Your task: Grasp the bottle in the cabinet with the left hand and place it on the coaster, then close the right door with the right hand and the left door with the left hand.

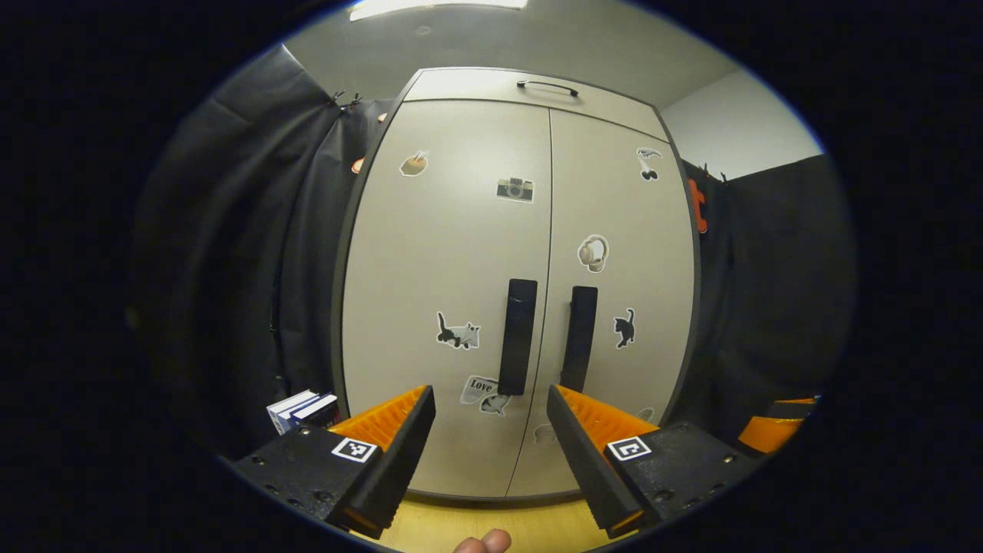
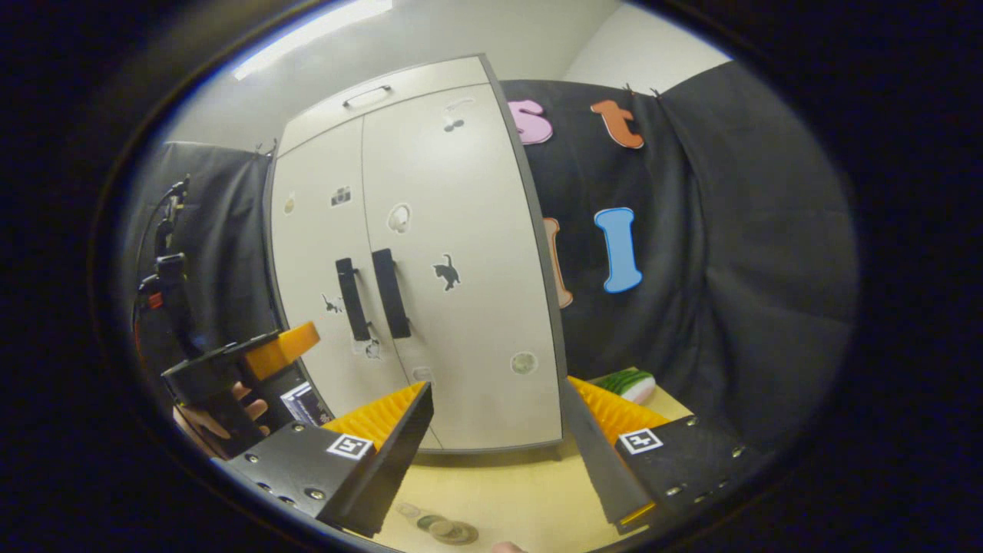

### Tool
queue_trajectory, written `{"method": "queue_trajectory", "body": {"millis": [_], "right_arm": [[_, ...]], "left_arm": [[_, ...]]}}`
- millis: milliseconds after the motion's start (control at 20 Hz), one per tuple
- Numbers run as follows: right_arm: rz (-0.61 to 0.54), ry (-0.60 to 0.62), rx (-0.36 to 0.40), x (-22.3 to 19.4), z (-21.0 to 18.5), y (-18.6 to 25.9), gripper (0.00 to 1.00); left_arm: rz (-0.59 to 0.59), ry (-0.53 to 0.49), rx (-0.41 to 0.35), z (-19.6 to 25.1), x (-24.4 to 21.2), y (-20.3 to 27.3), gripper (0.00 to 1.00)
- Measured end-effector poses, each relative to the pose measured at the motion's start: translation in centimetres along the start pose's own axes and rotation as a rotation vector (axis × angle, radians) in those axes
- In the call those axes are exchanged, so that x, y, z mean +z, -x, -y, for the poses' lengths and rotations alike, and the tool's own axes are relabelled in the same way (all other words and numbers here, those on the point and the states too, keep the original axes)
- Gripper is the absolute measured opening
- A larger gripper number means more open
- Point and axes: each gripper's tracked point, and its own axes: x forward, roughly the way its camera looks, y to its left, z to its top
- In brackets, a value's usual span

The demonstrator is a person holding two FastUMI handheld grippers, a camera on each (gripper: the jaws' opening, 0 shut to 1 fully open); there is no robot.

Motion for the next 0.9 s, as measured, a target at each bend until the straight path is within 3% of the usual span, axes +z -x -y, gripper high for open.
{"method": "queue_trajectory", "body": {"millis": [300,400,900], "right_arm": [[0.046,0.06,0.041,1.1,-3.7,-0.3,0.96],[0.053,0.084,0.044,1.0,-4.7,-0.3,1.0],[0.079,0.117,0.05,1.1,-7.1,0.1,1.0]], "left_arm": [[-0.003,-0.027,0.052,-2.1,0.2,5.4,0.93],[0.005,-0.047,0.068,-2.8,0.4,6.5,0.93],[0.027,-0.068,0.109,-4.7,0.4,7.7,0.93]]}}
